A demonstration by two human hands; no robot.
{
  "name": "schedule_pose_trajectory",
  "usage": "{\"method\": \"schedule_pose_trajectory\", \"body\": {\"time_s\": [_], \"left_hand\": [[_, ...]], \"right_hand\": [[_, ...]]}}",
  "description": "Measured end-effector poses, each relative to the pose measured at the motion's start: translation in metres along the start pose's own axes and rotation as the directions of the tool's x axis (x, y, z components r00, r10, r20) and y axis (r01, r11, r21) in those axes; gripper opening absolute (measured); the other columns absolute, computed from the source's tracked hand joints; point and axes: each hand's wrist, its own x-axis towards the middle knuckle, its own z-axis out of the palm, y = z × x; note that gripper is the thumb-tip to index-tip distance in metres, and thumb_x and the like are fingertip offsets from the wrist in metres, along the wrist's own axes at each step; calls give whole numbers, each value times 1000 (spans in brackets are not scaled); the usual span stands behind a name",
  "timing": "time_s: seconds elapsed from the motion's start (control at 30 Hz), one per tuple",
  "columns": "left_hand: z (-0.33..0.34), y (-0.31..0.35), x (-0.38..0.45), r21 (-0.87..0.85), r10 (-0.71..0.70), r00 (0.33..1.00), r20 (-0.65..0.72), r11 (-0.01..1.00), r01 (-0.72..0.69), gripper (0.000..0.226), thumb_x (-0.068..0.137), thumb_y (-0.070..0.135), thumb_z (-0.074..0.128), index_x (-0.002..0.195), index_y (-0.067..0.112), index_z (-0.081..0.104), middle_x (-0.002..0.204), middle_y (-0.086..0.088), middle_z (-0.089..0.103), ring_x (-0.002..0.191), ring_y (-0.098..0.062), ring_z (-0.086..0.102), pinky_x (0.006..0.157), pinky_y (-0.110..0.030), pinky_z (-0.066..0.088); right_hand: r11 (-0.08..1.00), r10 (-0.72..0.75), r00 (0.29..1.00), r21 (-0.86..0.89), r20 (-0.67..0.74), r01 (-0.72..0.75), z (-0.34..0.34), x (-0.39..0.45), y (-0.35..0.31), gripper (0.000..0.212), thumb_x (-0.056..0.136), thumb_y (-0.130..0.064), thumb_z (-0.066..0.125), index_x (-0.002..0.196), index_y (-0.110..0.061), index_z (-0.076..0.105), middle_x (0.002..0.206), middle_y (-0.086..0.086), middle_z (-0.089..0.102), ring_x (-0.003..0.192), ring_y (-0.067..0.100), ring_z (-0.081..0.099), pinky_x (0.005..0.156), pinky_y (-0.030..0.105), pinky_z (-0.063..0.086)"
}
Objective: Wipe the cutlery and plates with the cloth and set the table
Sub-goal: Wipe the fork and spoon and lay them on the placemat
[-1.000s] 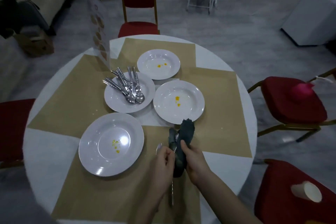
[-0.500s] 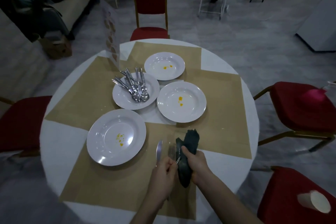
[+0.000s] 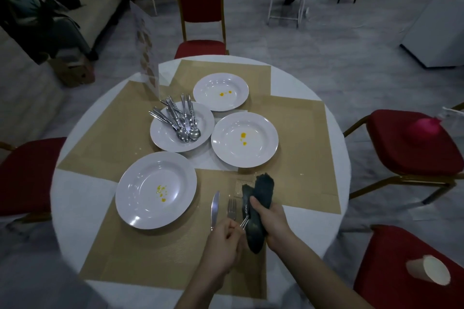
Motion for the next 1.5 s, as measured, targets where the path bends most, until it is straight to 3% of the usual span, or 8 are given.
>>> {"method": "schedule_pose_trajectory", "body": {"time_s": [0.27, 0.47, 0.63, 1.0, 1.1, 1.2, 1.33, 1.5], "left_hand": [[-14, 2, 6, -56, -22, 999, -23, 998, 21, 24, 99, 13, 46, 75, 11, 51, 53, 1, 45, 41, -7, 34, 44, -22, 26], [-13, -4, -3, -69, 2, 999, -48, 998, -5, 23, 97, 10, 47, 76, 7, 54, 47, 5, 45, 35, -6, 33, 37, -19, 26], [-11, 8, 7, 73, 75, 983, -169, 995, -64, 17, 97, 16, 48, 86, 6, 57, 61, -3, 54, 51, -12, 44, 51, -27, 34], [8, 16, 5, 302, 235, 962, -136, 935, -186, 24, 97, 18, 47, 74, 17, 50, 82, -5, 58, 49, 1, 43, 48, -13, 29], [4, 21, 12, 297, 254, 951, -178, 935, -194, 26, 98, 18, 47, 73, 16, 50, 101, -12, 62, 51, 3, 49, 46, -8, 33], [-1, 19, 13, 209, 224, 944, -243, 962, -175, 24, 98, 18, 47, 75, 14, 54, 66, 13, 55, 50, -7, 44, 52, -20, 37], [-6, 8, 11, 140, 188, 934, -304, 979, -151, 29, 97, 14, 44, 71, 18, 53, 58, 7, 52, 49, -4, 41, 52, -21, 34], [2, 7, 6, 274, 306, 924, -229, 931, -240, 26, 98, 11, 46, 99, 24, 68, 83, 7, 68, 64, -3, 60, 56, -11, 41]], "right_hand": [[979, 164, 944, 68, 286, -191, 3, -10, 17, 39, 90, -32, 65, 120, -8, 62, 108, 12, 73, 102, 28, 68, 93, 40, 53], [999, 1, 985, 41, 174, -9, -13, 5, -3, 38, 95, -33, 57, 121, -6, 61, 106, 11, 73, 99, 26, 69, 89, 38, 54], [994, 61, 928, -109, 367, -22, 6, -8, 0, 36, 96, -34, 56, 124, -11, 58, 116, 10, 70, 108, 24, 66, 100, 41, 50], [974, -190, 979, -142, -77, 178, 6, 14, -16, 24, 92, -20, 64, 107, 0, 64, 95, 14, 70, 88, 28, 67, 77, 36, 55], [964, -197, 980, -181, 6, 195, 8, 8, -7, 22, 93, -29, 62, 105, -9, 64, 94, 9, 71, 87, 21, 68, 69, 28, 53], [920, -282, 959, -276, 23, 277, 1, 3, -1, 28, 94, -34, 59, 108, -10, 62, 94, 8, 70, 87, 20, 67, 68, 28, 53], [957, -200, 977, -201, 71, 211, -11, 1, -15, 27, 98, -36, 51, 110, -14, 62, 100, 9, 70, 91, 21, 67, 71, 27, 52], [986, -61, 979, -138, 193, 88, 11, -12, -6, 40, 101, -42, 42, 130, -18, 51, 123, 8, 63, 111, 22, 62, 99, 39, 50]]}}
